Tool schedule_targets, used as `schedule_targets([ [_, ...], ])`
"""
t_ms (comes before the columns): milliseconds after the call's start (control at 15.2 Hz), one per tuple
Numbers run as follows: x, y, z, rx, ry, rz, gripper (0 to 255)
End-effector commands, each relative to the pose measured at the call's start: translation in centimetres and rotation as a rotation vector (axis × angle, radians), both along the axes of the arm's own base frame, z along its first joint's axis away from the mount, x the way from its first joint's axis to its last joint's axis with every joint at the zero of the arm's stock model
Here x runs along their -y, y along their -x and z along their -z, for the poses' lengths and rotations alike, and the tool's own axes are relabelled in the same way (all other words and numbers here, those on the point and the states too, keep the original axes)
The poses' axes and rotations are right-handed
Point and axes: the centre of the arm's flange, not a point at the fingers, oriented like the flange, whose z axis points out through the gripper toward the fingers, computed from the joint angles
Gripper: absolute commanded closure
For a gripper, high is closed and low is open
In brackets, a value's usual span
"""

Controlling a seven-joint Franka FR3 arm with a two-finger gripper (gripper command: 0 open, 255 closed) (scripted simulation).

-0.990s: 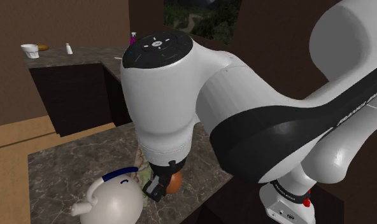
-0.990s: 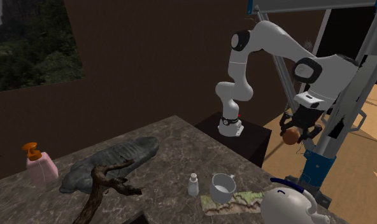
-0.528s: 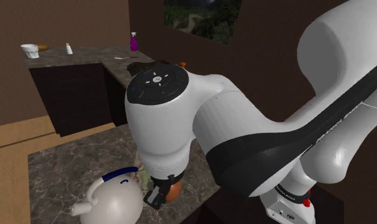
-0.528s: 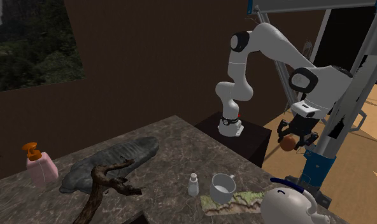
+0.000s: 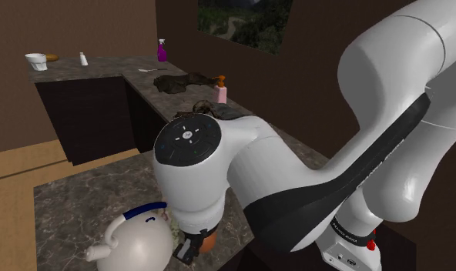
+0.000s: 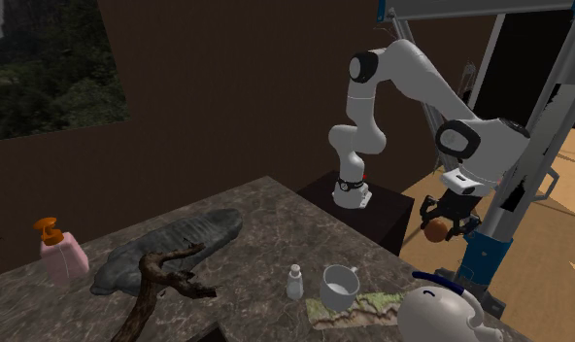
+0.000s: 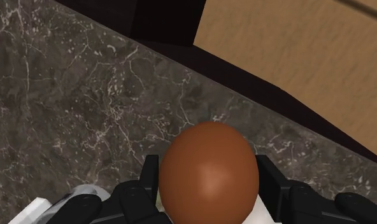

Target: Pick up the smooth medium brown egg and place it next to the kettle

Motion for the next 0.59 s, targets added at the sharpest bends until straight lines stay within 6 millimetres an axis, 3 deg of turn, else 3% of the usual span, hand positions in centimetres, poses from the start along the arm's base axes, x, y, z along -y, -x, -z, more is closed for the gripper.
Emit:
schedule_targets([
  [0, 0.1, 0.0, 1.1, 0.001, 0.000, 0.000, 255],
  [528, 0.1, 0.0, 5.3, 0.001, 0.000, 0.000, 255],
])
